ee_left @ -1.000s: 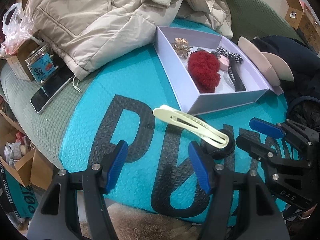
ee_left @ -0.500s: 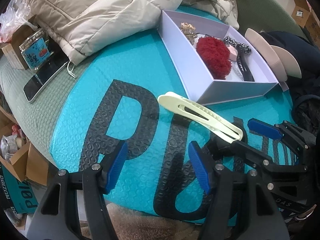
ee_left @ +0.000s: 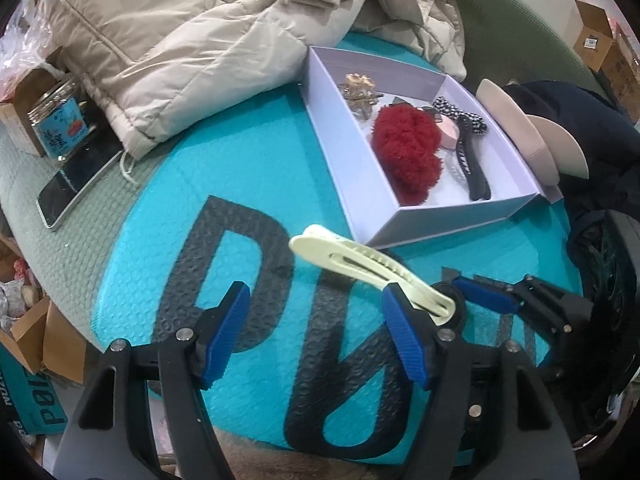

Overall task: Organize objects
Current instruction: 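Grasp the cream claw clip with the left tool while the right tool grasps the black hair tie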

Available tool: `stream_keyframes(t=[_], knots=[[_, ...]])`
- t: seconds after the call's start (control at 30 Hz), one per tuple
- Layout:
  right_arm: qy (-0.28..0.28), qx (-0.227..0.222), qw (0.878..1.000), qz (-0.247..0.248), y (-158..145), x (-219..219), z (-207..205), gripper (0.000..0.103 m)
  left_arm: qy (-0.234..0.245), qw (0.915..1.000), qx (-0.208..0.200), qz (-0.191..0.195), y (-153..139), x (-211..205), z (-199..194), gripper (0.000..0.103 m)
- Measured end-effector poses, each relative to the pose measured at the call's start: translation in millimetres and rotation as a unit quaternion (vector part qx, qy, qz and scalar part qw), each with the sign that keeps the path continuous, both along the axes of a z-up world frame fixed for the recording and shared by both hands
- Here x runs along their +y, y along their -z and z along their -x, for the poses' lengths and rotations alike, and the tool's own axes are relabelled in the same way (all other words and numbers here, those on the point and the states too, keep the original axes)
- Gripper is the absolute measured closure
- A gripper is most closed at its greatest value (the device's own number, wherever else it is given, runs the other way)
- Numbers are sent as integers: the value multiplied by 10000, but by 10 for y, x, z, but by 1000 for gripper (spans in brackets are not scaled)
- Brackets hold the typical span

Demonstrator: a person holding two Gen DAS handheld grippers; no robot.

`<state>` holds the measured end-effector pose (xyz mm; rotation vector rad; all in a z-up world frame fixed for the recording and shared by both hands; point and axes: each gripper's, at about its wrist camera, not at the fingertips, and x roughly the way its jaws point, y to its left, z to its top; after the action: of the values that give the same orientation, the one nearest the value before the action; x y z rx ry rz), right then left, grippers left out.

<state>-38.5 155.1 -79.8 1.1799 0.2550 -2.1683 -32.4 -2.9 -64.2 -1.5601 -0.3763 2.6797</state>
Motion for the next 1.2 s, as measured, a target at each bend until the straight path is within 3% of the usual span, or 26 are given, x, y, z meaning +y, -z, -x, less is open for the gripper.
stream_keyframes(t=[0.03, 0.3, 0.67, 0.7, 0.77, 0.87, 1.2], knots=[[-9, -14, 10000, 26, -3, 11, 1, 59, 23, 10000, -11, -23, 8, 22, 19, 36], [161, 55, 9998, -79, -16, 190, 3, 60, 185, 9992, -79, -338, 99, 271, 169, 31], [468, 23, 9988, -151, -12, 496, -40, 60, 95, 9996, -257, -28, 288, 453, 200, 30], [477, 25, 9987, -155, -12, 505, -47, 60, 131, 9996, -234, 43, 288, 467, 188, 32], [488, 20, 9987, -148, -11, 515, -59, 60, 231, 9990, -229, 317, 304, 505, 167, 69], [508, 17, 9986, -137, -10, 520, -80, 60, 357, 9976, -228, 547, 310, 534, 139, 87], [553, 16, 9984, -117, -22, 558, -205, 60, 791, 9966, -199, 117, 269, 583, -152, 91]])
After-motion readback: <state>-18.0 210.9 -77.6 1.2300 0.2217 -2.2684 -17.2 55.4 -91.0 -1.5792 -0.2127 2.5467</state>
